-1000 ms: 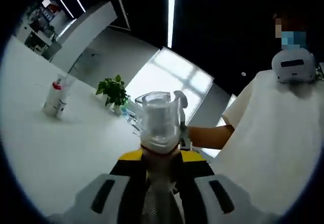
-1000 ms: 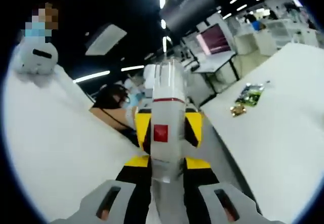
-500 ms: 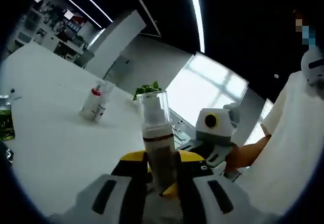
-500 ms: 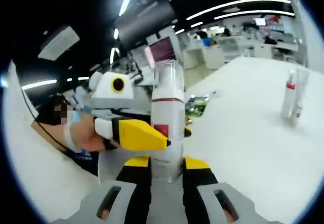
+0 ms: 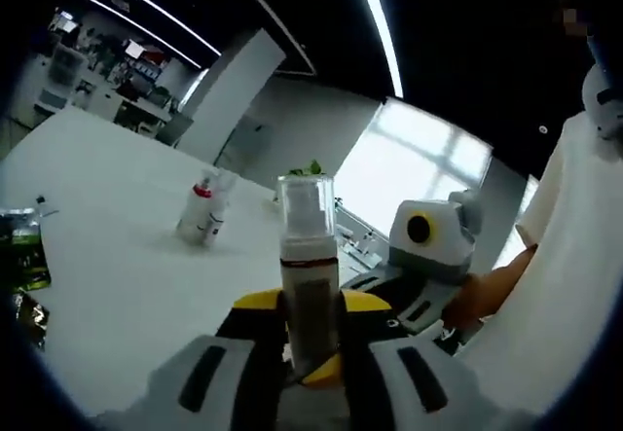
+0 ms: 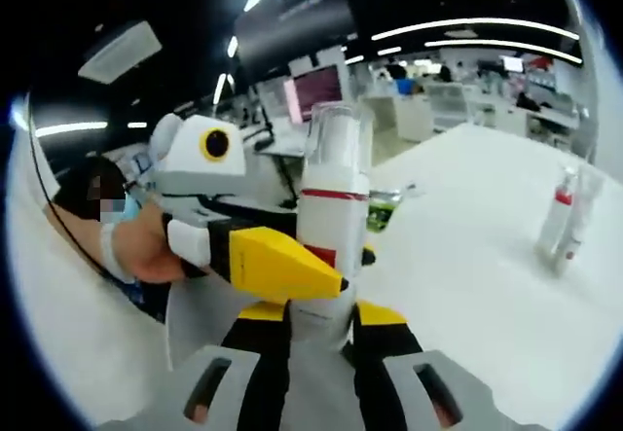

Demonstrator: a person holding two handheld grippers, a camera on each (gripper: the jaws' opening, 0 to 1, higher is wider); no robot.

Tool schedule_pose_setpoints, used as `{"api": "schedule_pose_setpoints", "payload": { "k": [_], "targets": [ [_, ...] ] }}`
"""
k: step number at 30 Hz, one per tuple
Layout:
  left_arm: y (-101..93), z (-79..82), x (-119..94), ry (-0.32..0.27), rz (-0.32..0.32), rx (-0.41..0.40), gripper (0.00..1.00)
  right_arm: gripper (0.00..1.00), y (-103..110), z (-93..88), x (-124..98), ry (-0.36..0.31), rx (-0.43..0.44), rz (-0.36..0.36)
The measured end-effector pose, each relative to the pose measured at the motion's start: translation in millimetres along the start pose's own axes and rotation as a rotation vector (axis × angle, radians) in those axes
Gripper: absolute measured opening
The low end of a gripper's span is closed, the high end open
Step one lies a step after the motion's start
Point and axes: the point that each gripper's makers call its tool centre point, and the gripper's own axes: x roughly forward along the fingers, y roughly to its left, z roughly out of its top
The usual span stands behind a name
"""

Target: Arrange the skincare products in the storage area until every visible bottle or jar stands upright without overlapping.

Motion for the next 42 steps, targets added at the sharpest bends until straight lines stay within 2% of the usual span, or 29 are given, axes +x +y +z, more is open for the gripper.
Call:
{"api": "schedule_pose_setpoints", "payload": {
  "k": [2,5,6,7,9,10,11,13,15,17,19,23,26,31,34,35,37,42],
  "targets": [
    [1.8,3.6,-5,0.000,0.021,0.008,0.16,0.24,0,0.4,-2,-0.002,0.011,0.008],
    [14.2,4.0,-16,0.048,0.094,0.110,0.16,0.31,0,-0.9,-4,-0.005,-0.016,0.027],
    [22.4,2.3,-21,0.079,0.136,0.168,0.16,0.31,-2,-2.0,-6,-0.007,-0.019,0.025],
    [25.9,0.3,-23,0.104,0.151,0.212,0.16,0.31,-5,-2.2,-7,-0.010,-0.012,0.023],
    [39.8,-8.1,-29,0.197,0.219,0.347,0.16,0.32,-6,-0.1,-8,-0.033,0.021,0.027],
    [44.3,-14.8,-31,0.240,0.235,0.392,0.16,0.36,3,2.1,-8,-0.044,0.021,0.081],
    [46.5,-19.3,-31,0.257,0.243,0.400,0.16,0.38,-3,1.7,-9,-0.041,0.015,0.046],
    [43.2,-26.2,-27,0.243,0.222,0.395,0.16,0.41,-1,3.9,-7,-0.053,0.015,0.065],
    [42.3,-32.1,-25,0.283,0.216,0.451,0.16,0.40,-2,6.8,-7,-0.072,0.047,0.069],
    [39.8,-36.2,-21,0.289,0.219,0.465,0.16,0.40,-5,13.1,-7,-0.112,0.123,0.068],
    [46.3,-44.2,-24,0.341,0.242,0.484,0.16,0.40,-9,17.2,-7,-0.135,0.163,0.066],
    [44.3,-39.7,-22,0.317,0.229,0.454,0.16,0.40,-9,19.3,-7,-0.141,0.149,0.069],
    [44.5,-38.2,-22,0.307,0.236,0.445,0.16,0.39,-11,20.8,-7,-0.167,0.203,0.065],
    [44.1,-37.6,-20,0.299,0.239,0.422,0.16,0.36,-14,18.5,4,-0.136,0.255,0.056],
    [42.3,-44.7,-18,0.327,0.228,0.432,0.16,0.34,-13,17.2,10,-0.139,0.294,0.054],
    [42.1,-46.5,-18,0.334,0.227,0.439,0.17,0.32,-11,14.0,14,-0.121,0.332,0.061],
    [43.3,-49.7,-17,0.349,0.233,0.452,0.17,0.28,-9,9.1,20,-0.088,0.353,0.058],
    [50.7,-58.8,-19,0.404,0.256,0.463,0.17,0.20,-6,2.8,29,-0.065,0.390,0.069]
  ]
}}
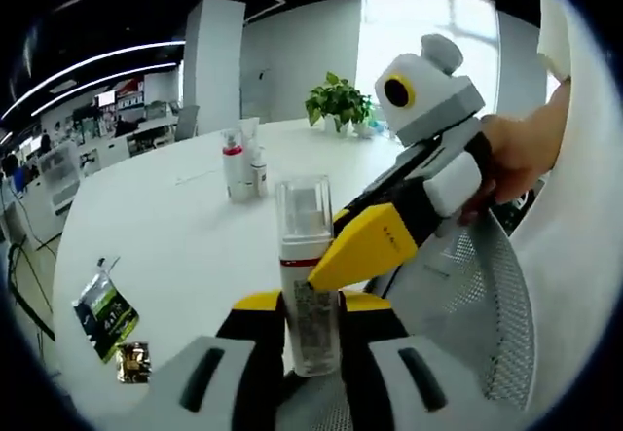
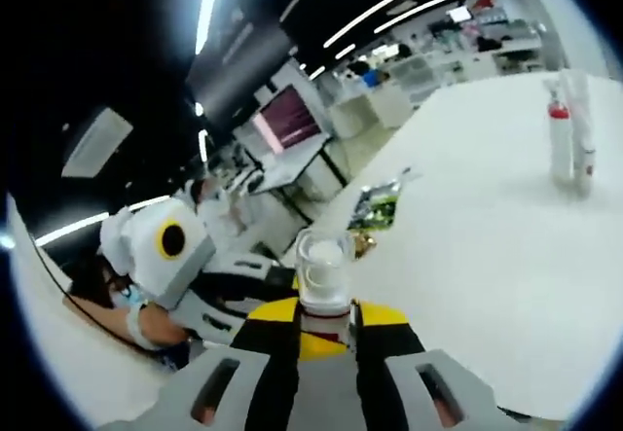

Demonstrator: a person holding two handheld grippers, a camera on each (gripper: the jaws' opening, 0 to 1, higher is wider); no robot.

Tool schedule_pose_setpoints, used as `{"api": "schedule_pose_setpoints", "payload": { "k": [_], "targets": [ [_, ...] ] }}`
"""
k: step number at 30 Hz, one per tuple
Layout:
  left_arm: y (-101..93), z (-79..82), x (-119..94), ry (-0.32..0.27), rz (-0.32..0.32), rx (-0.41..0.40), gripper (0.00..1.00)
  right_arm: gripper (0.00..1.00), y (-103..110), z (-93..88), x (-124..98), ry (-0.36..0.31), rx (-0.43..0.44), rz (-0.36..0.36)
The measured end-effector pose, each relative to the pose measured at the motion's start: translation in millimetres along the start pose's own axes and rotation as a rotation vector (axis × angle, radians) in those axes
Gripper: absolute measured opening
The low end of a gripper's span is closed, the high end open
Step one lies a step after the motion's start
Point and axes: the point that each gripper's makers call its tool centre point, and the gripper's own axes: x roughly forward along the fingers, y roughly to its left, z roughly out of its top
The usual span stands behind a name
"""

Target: Arrange the skincare products in the storage area until every visible bottle or jar stands upright without overlapping.

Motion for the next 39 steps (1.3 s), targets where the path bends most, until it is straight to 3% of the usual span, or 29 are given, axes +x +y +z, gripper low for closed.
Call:
{"api": "schedule_pose_setpoints", "payload": {
  "k": [6,7,9,24,28,33,37,39],
  "targets": [
    [-2.1,-4.7,6,0.017,0.000,0.007,0.18,0.14,-10,-2.4,0,0.003,-0.067,-0.062],
    [-0.4,-7.3,7,0.031,0.018,0.071,0.18,0.14,-10,-3.6,1,0.005,-0.068,-0.066],
    [-3.2,-11.0,7,0.046,0.018,0.089,0.18,0.14,-9,-7.0,2,0.030,-0.133,-0.080],
    [2.1,-17.9,5,0.085,0.026,0.014,0.17,0.15,-11,-11.8,11,0.041,-0.079,-0.036],
    [-2.9,-22.1,9,0.102,-0.007,-0.005,0.19,0.13,-16,-15.8,10,0.064,-0.054,-0.028],
    [-1.5,-29.7,14,0.131,0.004,0.034,0.20,0.13,-19,-16.6,15,0.069,-0.102,-0.036],
    [3.3,-32.2,16,0.142,0.022,0.037,0.21,0.13,-19,-12.7,18,0.058,-0.139,0.008],
    [6.4,-40.2,17,0.182,0.036,0.038,0.20,0.13,-22,-9.8,19,0.049,-0.150,0.026]
  ]
}}
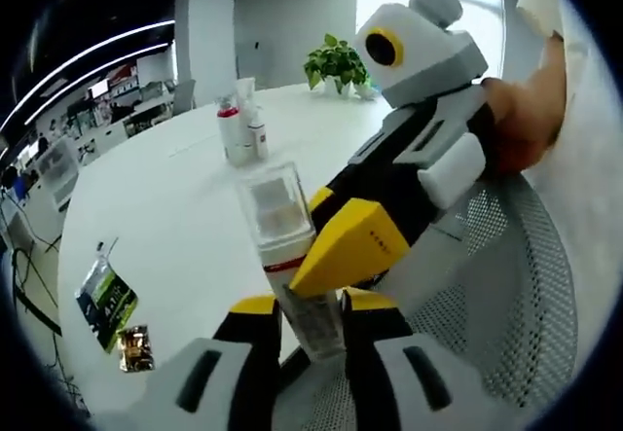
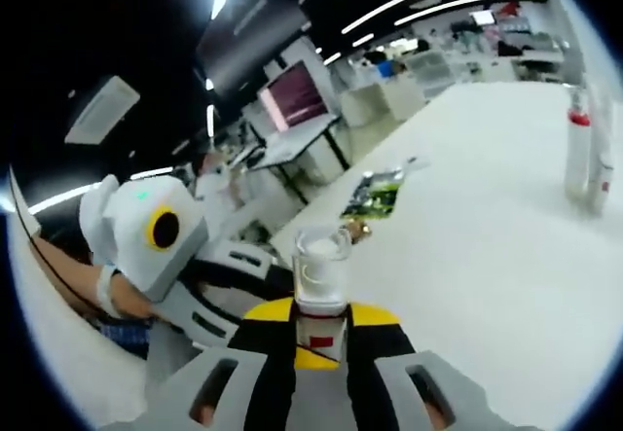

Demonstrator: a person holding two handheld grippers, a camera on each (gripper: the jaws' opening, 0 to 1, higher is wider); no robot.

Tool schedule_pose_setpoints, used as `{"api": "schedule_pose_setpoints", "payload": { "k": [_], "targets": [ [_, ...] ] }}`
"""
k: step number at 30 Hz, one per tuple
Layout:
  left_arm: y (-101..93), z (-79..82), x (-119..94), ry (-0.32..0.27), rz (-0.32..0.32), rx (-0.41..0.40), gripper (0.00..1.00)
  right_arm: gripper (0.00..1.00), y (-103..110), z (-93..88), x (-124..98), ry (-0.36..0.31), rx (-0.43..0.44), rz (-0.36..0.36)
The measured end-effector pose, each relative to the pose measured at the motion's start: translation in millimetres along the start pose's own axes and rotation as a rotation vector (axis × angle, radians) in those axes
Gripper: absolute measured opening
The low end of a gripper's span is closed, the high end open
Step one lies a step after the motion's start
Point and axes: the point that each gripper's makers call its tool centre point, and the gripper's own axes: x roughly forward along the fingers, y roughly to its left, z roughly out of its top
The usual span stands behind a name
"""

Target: Arrange the skincare products in the storage area until every visible bottle or jar stands upright without overlapping.

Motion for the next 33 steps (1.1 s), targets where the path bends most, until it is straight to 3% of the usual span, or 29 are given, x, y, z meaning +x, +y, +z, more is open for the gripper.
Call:
{"api": "schedule_pose_setpoints", "payload": {
  "k": [5,11,16,19,21,27,33],
  "targets": [
    [4.2,-12.4,3,0.063,0.022,0.013,0.20,0.13,-19,3.8,-1,0.000,-0.094,-0.005],
    [13.2,-20.2,6,0.114,0.064,0.011,0.21,0.13,-39,9.6,-8,-0.029,-0.047,-0.022],
    [25.9,-25.6,6,0.140,0.121,-0.014,0.29,0.14,-73,24.2,-20,-0.087,-0.055,-0.101],
    [23.6,-35.1,7,0.188,0.122,0.007,0.27,0.14,-93,30.5,-23,-0.096,-0.035,-0.135],
    [24.6,-37.9,5,0.216,0.141,0.074,0.23,0.14,-107,37.5,-26,-0.109,-0.034,-0.162],
    [28.7,-41.7,7,0.239,0.154,0.051,0.24,0.14,-143,51.3,-35,-0.126,-0.059,-0.260],
    [29.3,-39.7,5,0.250,0.180,0.131,0.15,0.14,-177,49.0,-36,-0.101,-0.113,-0.353]
  ]
}}
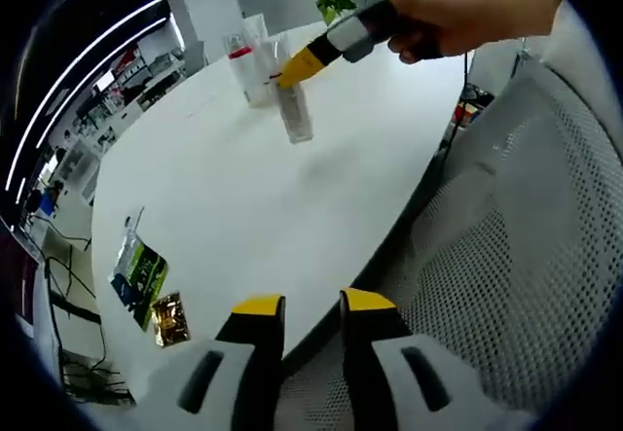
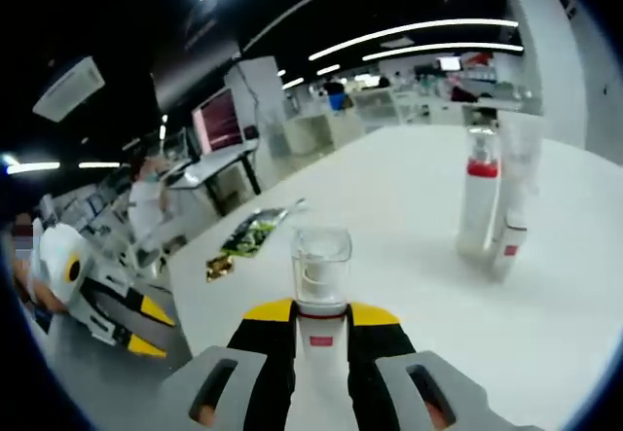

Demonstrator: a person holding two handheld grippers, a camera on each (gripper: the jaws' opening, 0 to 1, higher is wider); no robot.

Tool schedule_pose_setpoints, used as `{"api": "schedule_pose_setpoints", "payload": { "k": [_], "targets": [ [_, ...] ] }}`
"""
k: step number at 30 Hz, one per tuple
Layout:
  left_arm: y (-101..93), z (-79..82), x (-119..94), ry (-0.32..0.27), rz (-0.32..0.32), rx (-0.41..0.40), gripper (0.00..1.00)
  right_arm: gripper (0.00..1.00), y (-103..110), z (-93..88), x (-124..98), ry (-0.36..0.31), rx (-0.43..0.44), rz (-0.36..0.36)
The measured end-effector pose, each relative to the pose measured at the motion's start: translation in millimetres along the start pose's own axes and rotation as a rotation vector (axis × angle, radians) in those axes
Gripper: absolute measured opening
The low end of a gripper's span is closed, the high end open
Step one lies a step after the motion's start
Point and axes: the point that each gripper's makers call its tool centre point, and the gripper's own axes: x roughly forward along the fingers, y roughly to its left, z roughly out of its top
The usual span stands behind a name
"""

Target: Arrange the skincare products in the storage area until every visible bottle or jar stands upright without overlapping.

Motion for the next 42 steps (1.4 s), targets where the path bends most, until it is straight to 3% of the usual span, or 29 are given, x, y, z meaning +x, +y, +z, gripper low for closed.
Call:
{"api": "schedule_pose_setpoints", "payload": {
  "k": [3,9,14,23,27,32,38,42],
  "targets": [
    [2.7,1.3,-1,-0.014,0.004,-0.006,0.13,0.14,-11,-3.5,4,0.007,-0.016,-0.039],
    [6.1,-9.9,0,0.023,0.001,-0.032,0.12,0.14,-29,-7.6,17,0.023,-0.059,-0.113],
    [5.6,-15.8,1,0.042,-0.006,-0.043,0.12,0.14,-37,-0.6,27,0.011,-0.127,-0.159],
    [5.5,-16.4,1,0.045,-0.003,-0.040,0.11,0.14,-49,10.3,37,-0.003,-0.166,-0.212],
    [7.0,-16.5,1,0.044,0.003,-0.043,0.10,0.14,-63,15.8,38,-0.004,-0.179,-0.268],
    [6.8,-20.4,2,0.062,0.000,-0.040,0.09,0.14,-80,22.1,41,-0.028,-0.159,-0.324],
    [8.0,-17.0,0,0.044,0.007,-0.040,0.08,0.14,-101,30.2,45,-0.067,-0.042,-0.416],
    [8.3,-14.4,0,0.028,0.009,-0.038,0.05,0.14,-108,34.1,49,-0.069,-0.041,-0.449]
  ]
}}
